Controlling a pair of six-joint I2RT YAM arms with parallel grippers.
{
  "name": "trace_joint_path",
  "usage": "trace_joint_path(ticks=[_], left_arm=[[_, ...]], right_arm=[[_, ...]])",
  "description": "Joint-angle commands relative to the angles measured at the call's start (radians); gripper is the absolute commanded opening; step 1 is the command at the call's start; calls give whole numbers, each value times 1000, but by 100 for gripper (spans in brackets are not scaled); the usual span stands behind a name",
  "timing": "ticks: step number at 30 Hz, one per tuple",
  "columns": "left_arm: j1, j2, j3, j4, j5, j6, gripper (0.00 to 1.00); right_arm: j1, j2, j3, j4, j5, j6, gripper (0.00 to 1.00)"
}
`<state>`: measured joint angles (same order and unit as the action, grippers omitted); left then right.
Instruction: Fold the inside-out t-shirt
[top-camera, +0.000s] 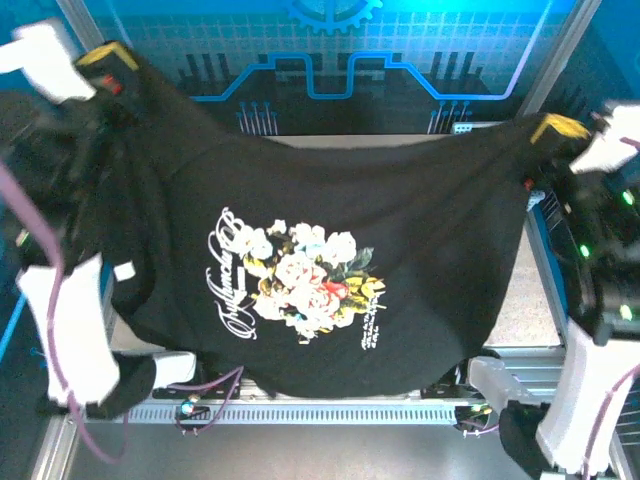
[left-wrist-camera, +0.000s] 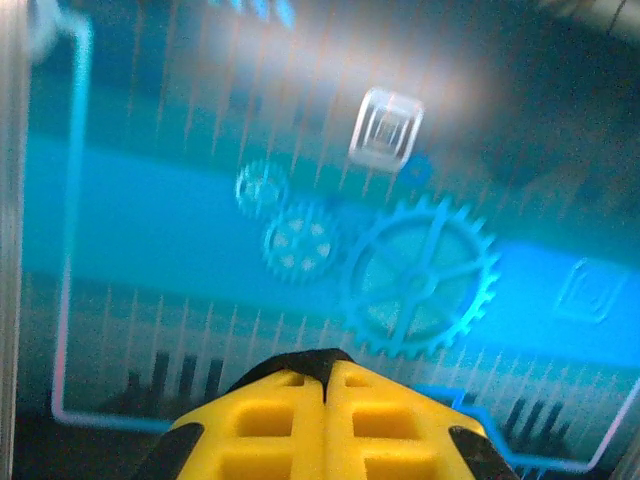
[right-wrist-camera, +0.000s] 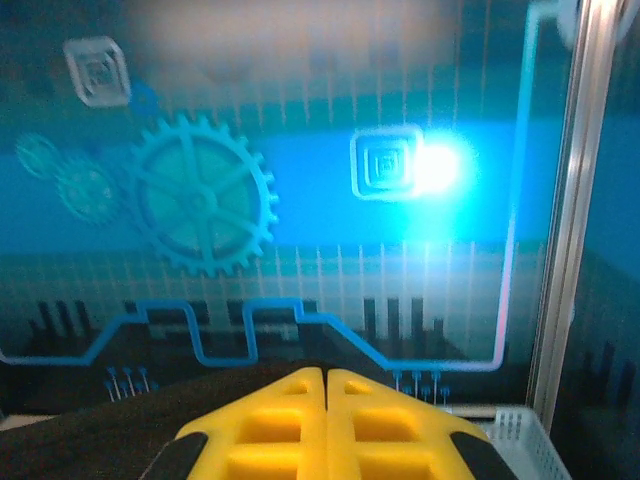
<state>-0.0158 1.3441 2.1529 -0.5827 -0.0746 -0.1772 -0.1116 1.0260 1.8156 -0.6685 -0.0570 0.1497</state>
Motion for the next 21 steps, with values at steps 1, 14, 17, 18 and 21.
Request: trace_joint_path(ticks=[1,14,17,18,21], left_arm=[[10,163,-70,105,-22,36,0],[8,1181,439,139,52,-64,19],[10,1362,742,17,69,-107,37],[10,1354,740,7,71,-117,41],[10,1174,467,54,87,-165,51]], right_arm=[[19,141,-81,134,50,-22,0],[119,1274,472,175,160,24,9],[127,1530,861,-45,183,30,29],[133,1567,930,-93,189,23,32],[160,1539,919,-162,220,-14,36]])
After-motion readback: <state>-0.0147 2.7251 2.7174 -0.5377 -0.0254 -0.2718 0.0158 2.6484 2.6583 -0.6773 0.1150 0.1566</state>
